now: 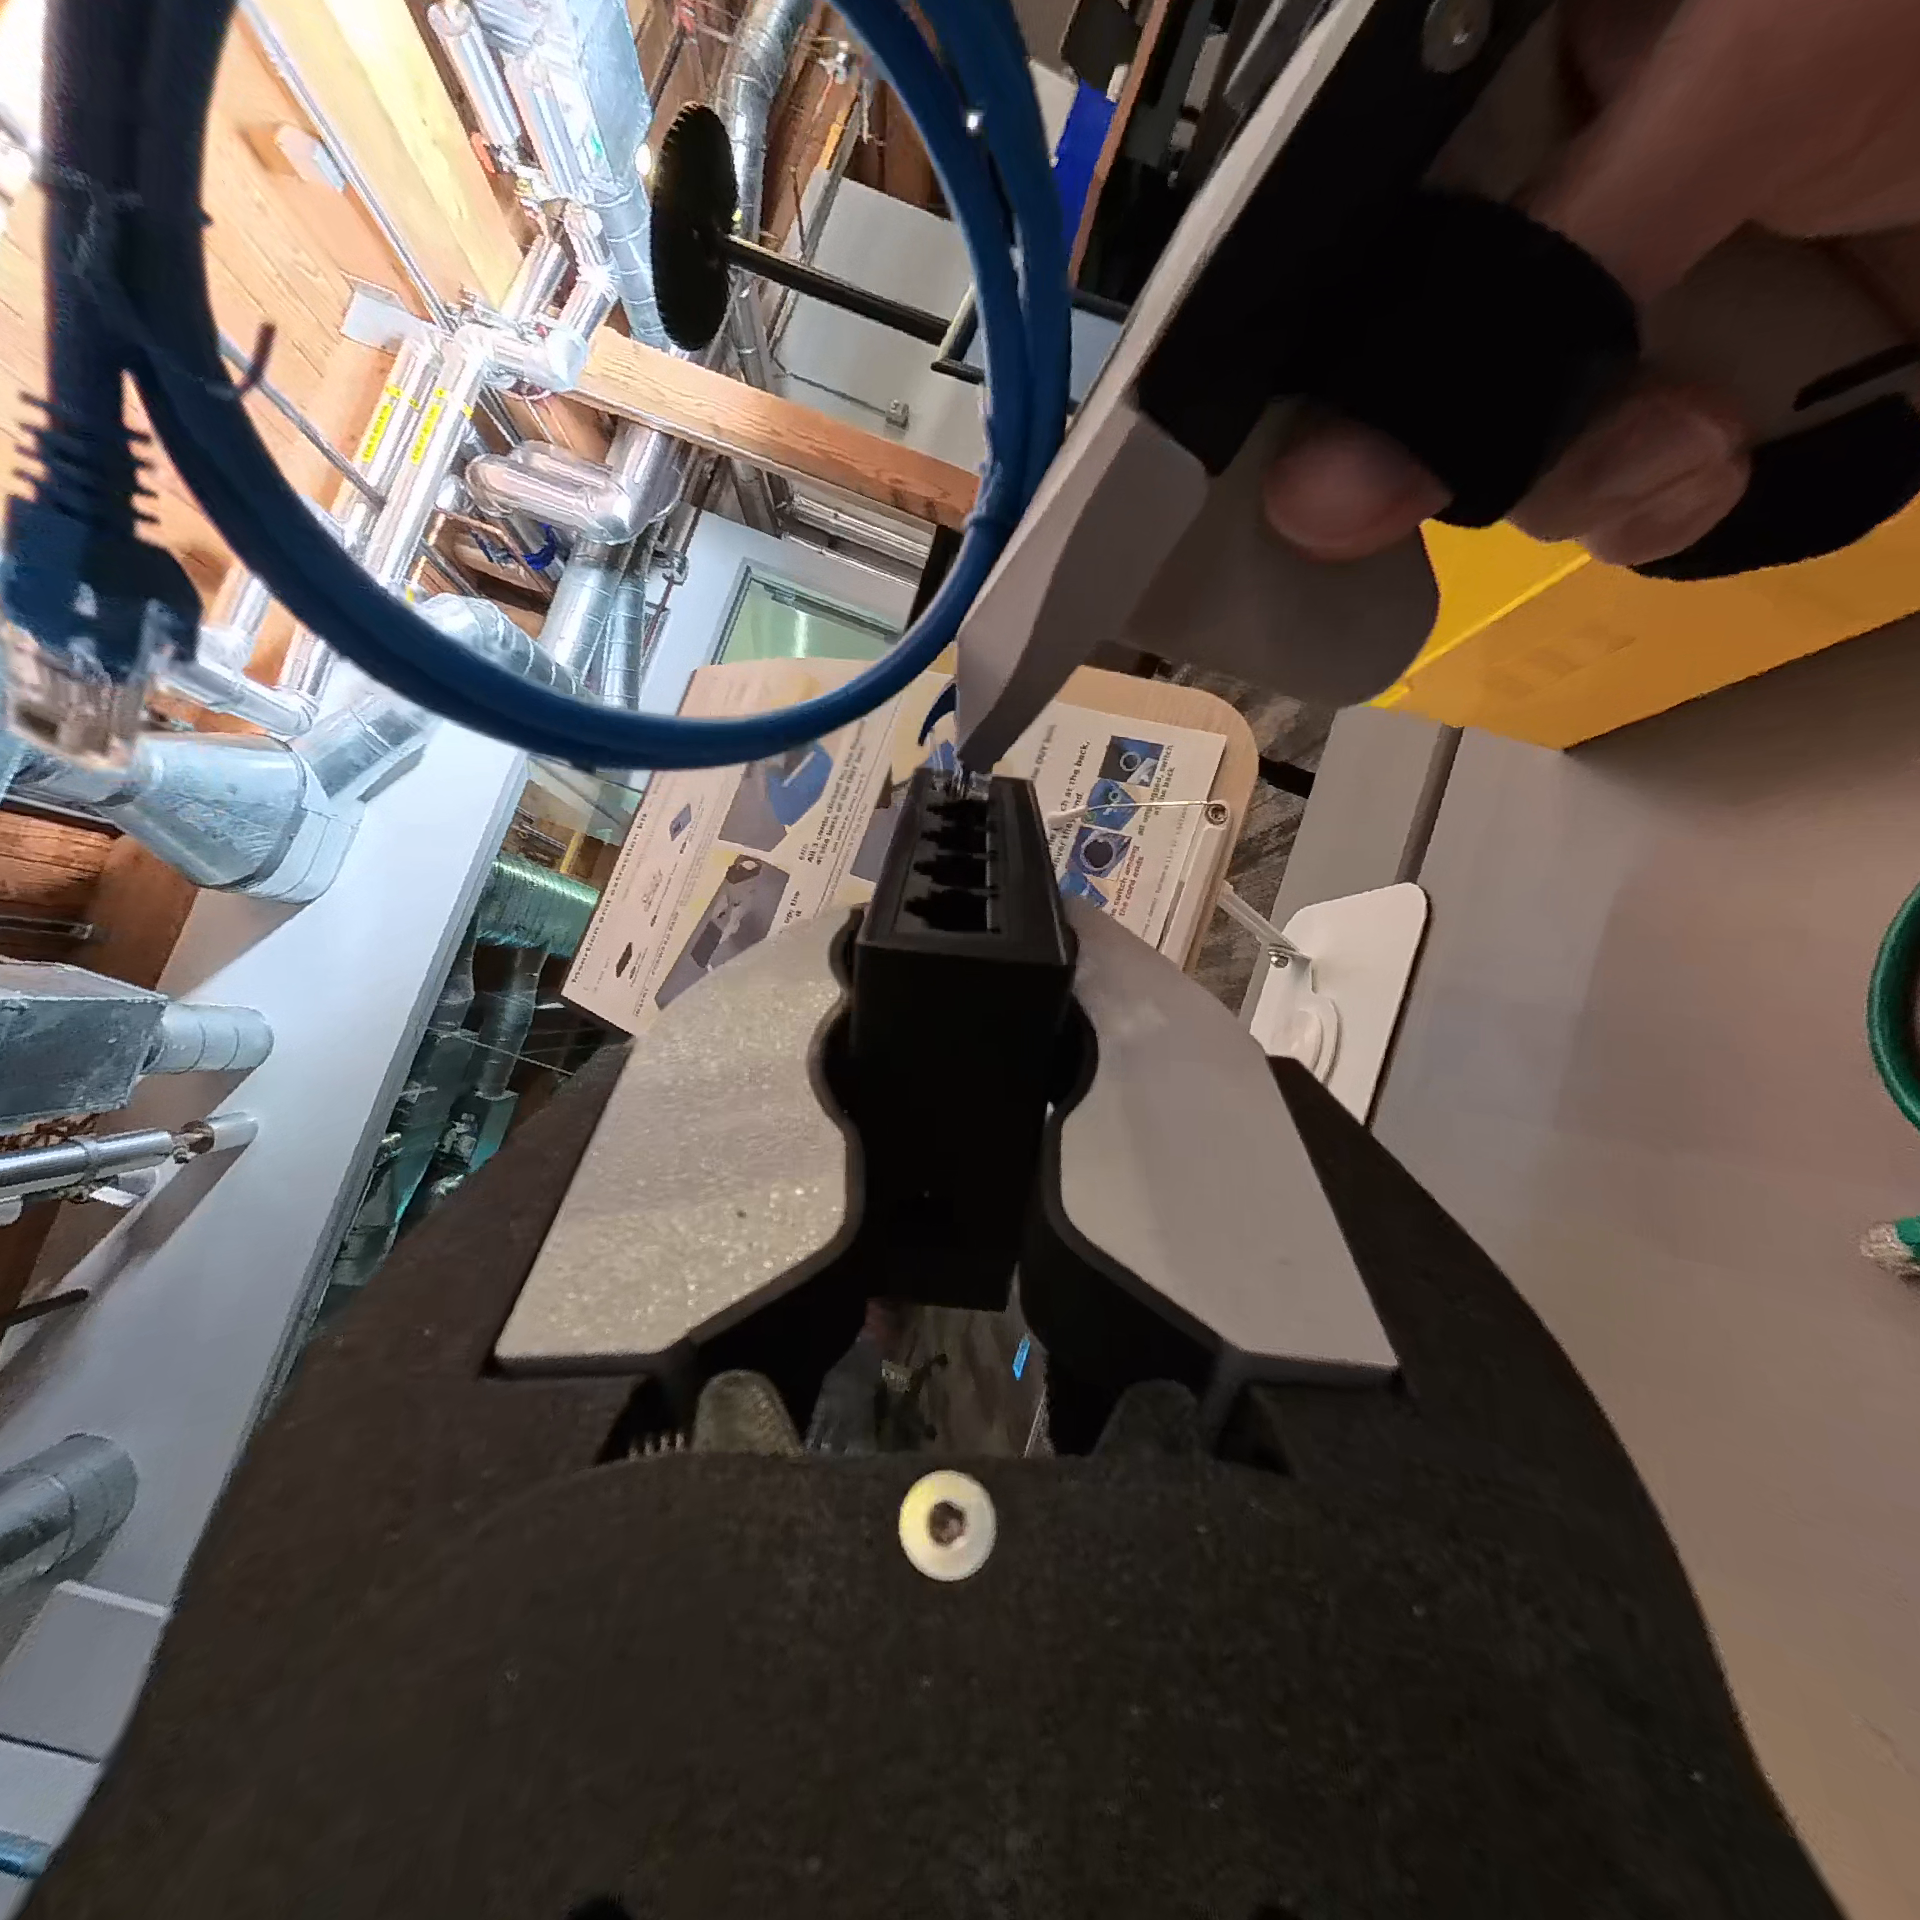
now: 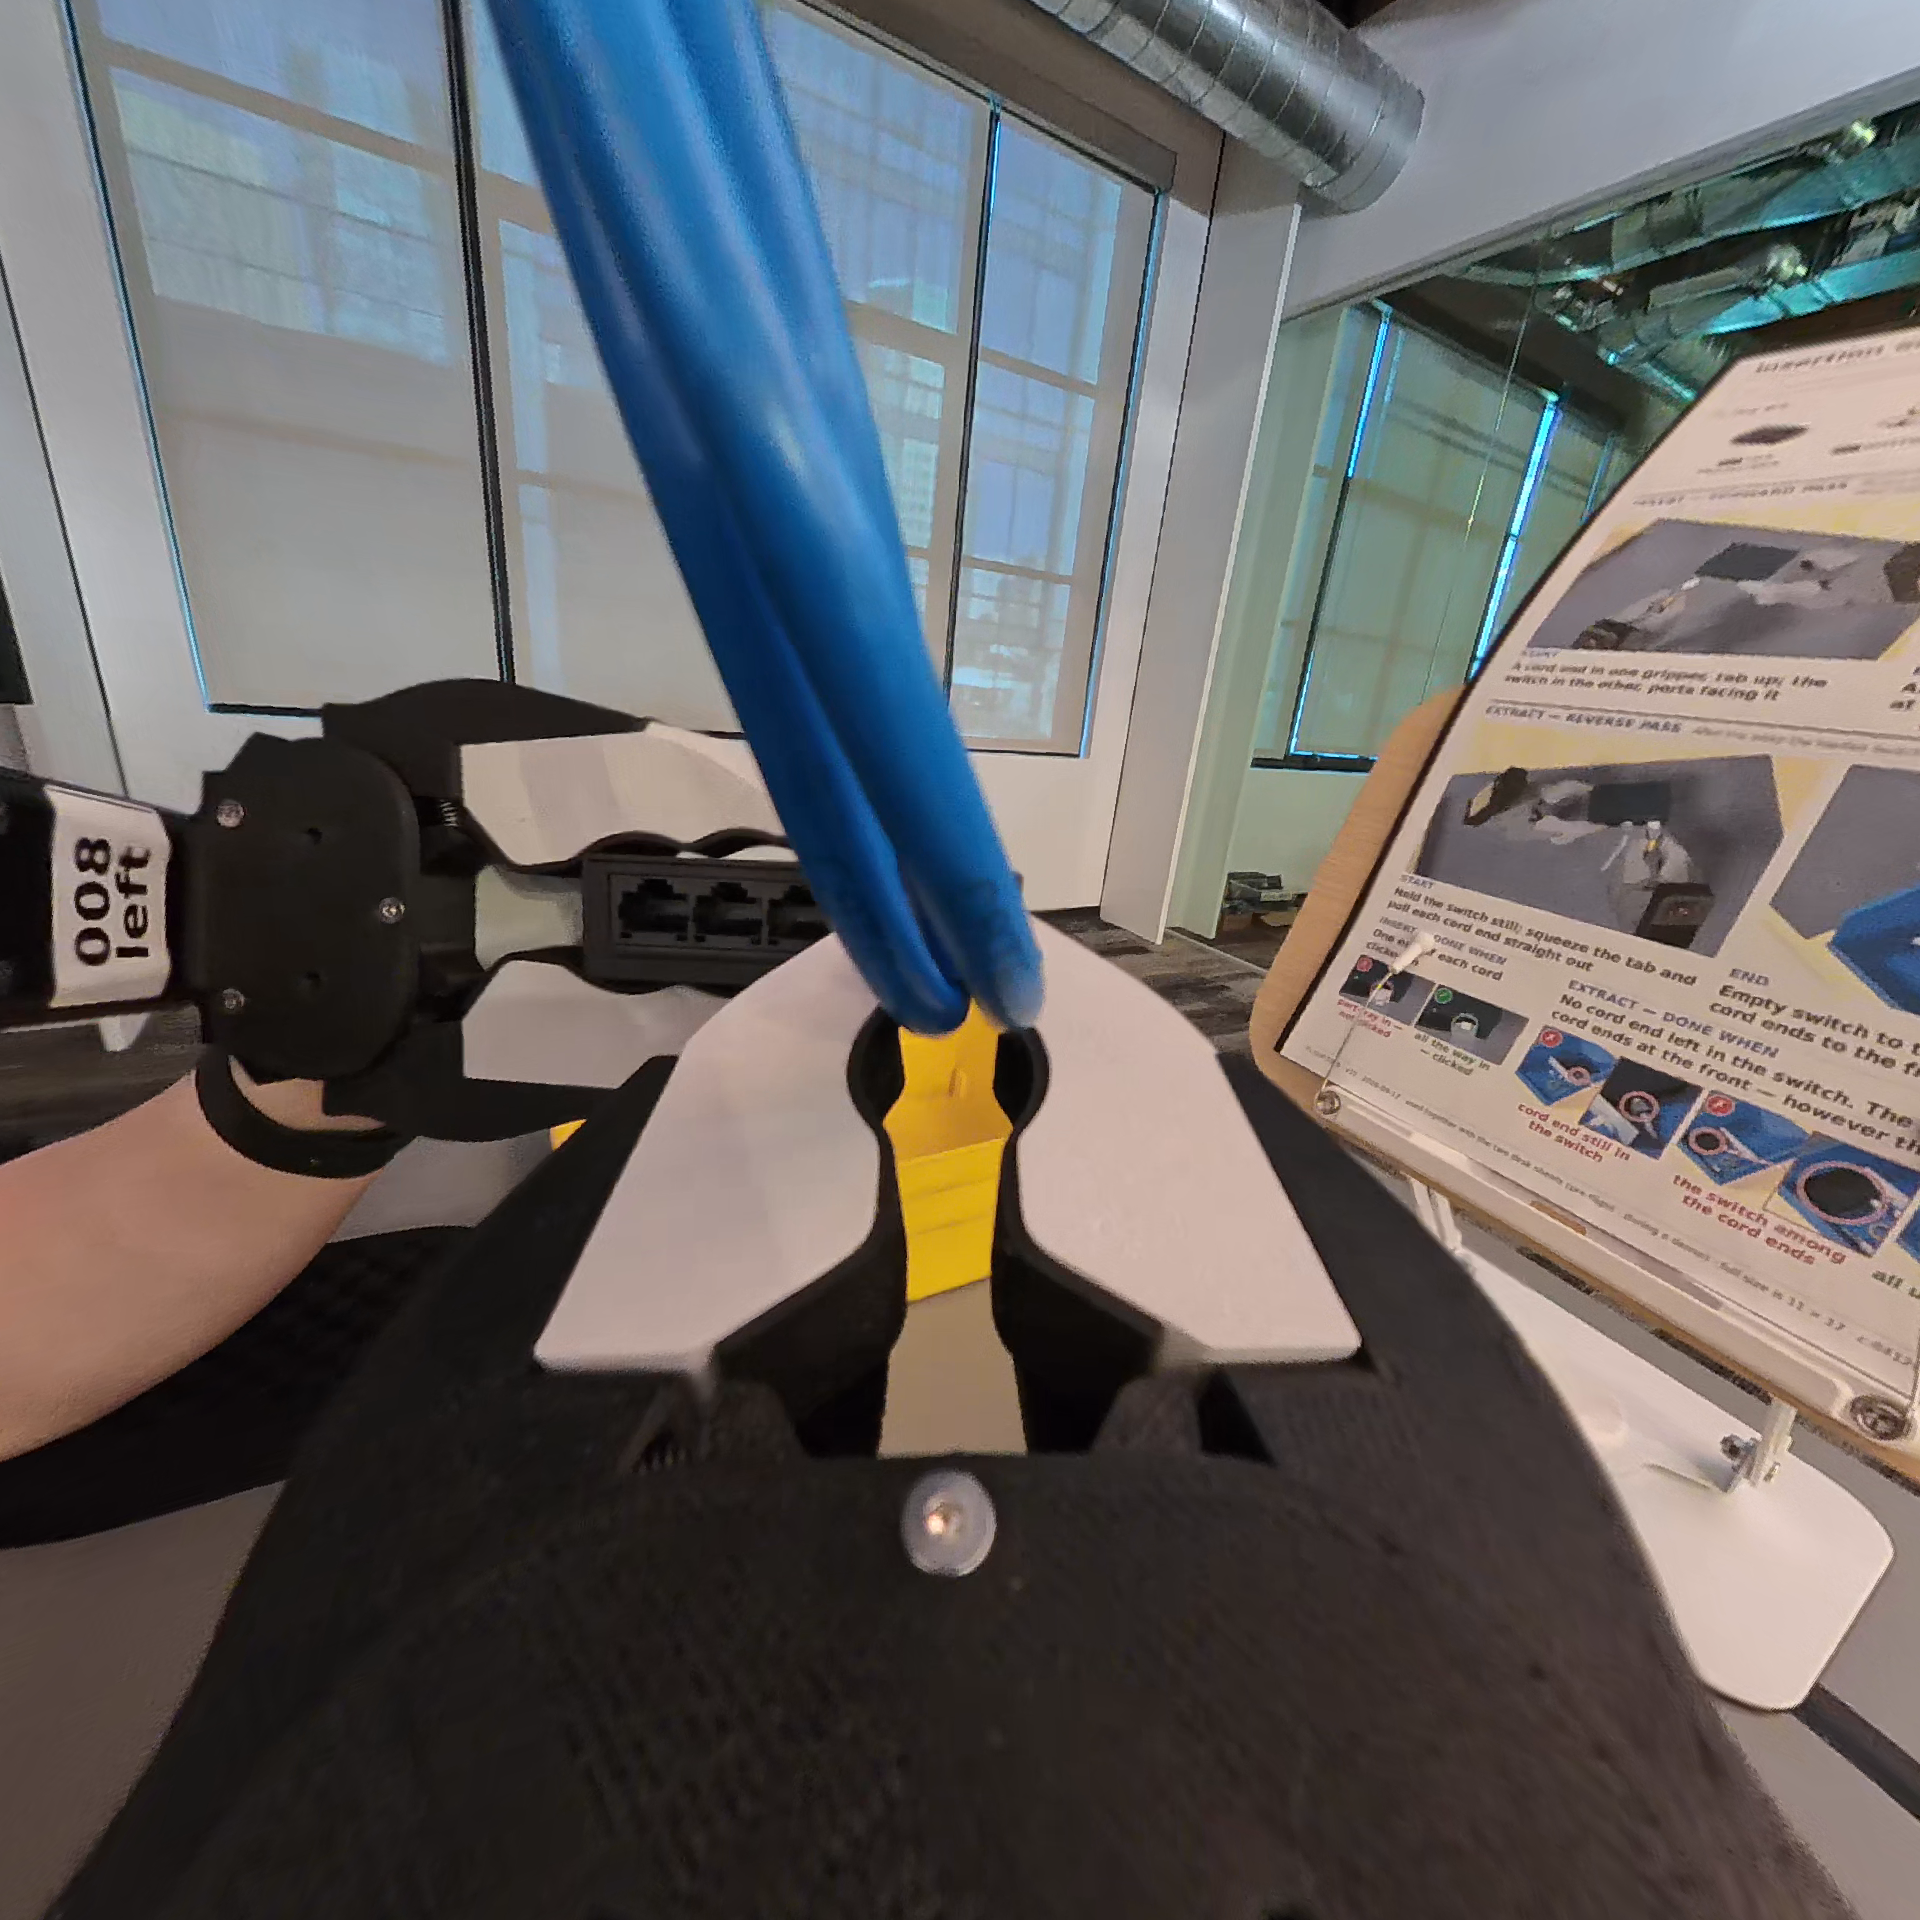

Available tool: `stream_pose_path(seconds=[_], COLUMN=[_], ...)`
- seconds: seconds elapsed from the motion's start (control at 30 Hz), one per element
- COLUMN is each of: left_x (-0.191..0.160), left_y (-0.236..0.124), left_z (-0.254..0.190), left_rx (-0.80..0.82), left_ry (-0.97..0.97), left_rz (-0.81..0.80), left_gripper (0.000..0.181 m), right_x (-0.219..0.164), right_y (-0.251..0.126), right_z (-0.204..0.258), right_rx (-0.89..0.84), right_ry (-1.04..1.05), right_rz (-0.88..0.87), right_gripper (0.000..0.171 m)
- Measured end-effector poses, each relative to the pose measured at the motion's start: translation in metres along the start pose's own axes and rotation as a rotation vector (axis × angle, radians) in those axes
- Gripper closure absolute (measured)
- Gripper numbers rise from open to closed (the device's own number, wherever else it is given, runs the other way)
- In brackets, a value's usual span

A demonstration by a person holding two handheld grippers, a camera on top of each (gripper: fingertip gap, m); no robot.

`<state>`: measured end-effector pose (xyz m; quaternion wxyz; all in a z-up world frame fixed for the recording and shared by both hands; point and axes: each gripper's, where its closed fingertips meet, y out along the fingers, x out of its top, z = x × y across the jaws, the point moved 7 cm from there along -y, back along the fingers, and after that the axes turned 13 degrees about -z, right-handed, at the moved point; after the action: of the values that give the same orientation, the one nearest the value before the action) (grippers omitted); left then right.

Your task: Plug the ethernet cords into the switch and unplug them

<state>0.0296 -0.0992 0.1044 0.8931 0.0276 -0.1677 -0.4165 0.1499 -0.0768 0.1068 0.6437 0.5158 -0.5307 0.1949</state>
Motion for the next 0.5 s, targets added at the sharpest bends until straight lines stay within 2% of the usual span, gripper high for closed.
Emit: stream_pose_path(seconds=[0.1, 0.3, 0.5], left_x=[0.0001, -0.0029, -0.0048], left_y=[0.0, 0.0023, 0.0022], left_z=[0.0038, -0.0015, -0.0021], left_rx=[0.051, 0.07, 0.063], left_ry=[-0.005, 0.085, 0.119], left_rz=[-0.009, -0.004, 0.015], left_gripper=[0.141, 0.149, 0.149], right_x=[0.0029, 0.0035, 0.0068], right_y=[0.0003, 0.0001, 0.0009], right_z=[0.0035, 0.0064, 0.0019], right_rx=[0.004, 0.008, 0.045], right_ry=[-0.021, -0.088, -0.041], right_rz=[-0.007, -0.009, 0.069], right_gripper=[0.158, 0.158, 0.157])
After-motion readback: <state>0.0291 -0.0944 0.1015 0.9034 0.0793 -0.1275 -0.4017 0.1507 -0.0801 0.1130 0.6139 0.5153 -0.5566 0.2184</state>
